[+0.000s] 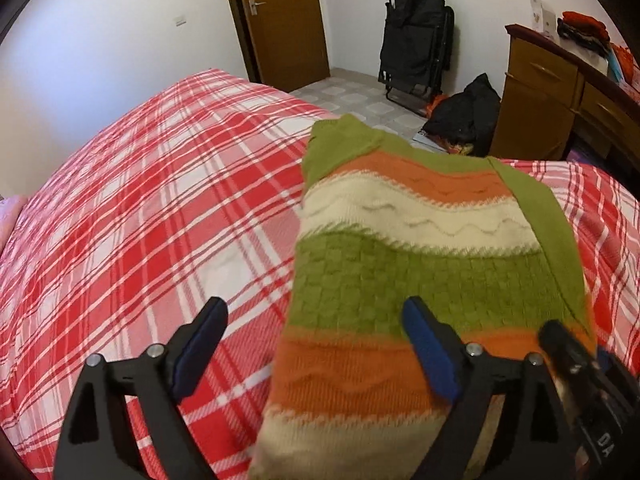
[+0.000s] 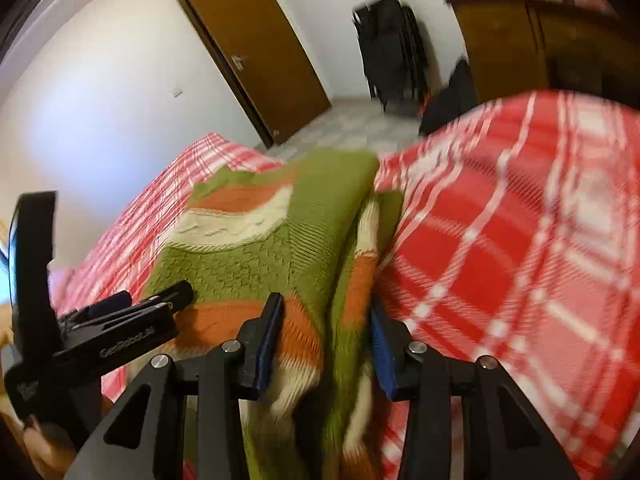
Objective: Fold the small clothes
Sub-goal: 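Lay the folded sweater down and open both grippers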
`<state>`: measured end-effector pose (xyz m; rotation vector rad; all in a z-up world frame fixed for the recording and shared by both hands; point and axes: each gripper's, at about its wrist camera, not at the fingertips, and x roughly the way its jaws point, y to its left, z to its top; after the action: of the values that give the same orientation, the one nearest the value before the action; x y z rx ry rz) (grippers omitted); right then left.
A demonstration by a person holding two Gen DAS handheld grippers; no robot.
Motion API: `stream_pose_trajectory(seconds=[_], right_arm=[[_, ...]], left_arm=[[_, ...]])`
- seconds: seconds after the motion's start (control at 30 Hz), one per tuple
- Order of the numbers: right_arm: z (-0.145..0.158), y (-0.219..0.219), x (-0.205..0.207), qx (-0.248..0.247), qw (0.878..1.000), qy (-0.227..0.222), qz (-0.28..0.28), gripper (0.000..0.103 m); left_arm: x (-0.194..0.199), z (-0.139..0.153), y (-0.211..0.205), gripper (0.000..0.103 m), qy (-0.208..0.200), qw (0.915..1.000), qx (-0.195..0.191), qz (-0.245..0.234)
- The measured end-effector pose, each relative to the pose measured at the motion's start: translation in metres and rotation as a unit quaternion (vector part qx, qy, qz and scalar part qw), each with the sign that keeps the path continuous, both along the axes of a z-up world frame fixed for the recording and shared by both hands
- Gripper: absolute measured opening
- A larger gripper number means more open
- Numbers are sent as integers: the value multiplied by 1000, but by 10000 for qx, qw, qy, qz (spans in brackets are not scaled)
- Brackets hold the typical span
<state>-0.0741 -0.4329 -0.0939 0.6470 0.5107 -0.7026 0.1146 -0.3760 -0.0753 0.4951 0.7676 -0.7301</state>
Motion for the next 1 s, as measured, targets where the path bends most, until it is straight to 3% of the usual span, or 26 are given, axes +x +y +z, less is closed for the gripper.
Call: stream_pose_trajectory(seconds=[0.17,0.2,0.23,0.4,0.57,0.9,1.0], right_arm=[[31,15,-11,-775,9969,-62,-73,41],[35,15,-7,-831,9965,-49,42,38],[37,16,-3,-846,9963,-40,138,26],[33,10,28,-778,9954,199,518,23],[0,-3,47,-169,9956,698,607,23],[-7,-2,54,-392,9927,905,700,24],[0,9,42,-389,9940,750,695,24]], left_arm=[[-9,2,13,92,-73,10000,23,61],[-10,2,14,92,-69,9999,28,74],[-12,1,16,92,-60,9999,34,100],[-15,-1,22,92,-9,9998,-3,181],[-17,-9,22,92,55,9998,65,160],[-15,-19,29,96,108,9998,-18,176],[-15,-21,40,100,207,9995,11,253]])
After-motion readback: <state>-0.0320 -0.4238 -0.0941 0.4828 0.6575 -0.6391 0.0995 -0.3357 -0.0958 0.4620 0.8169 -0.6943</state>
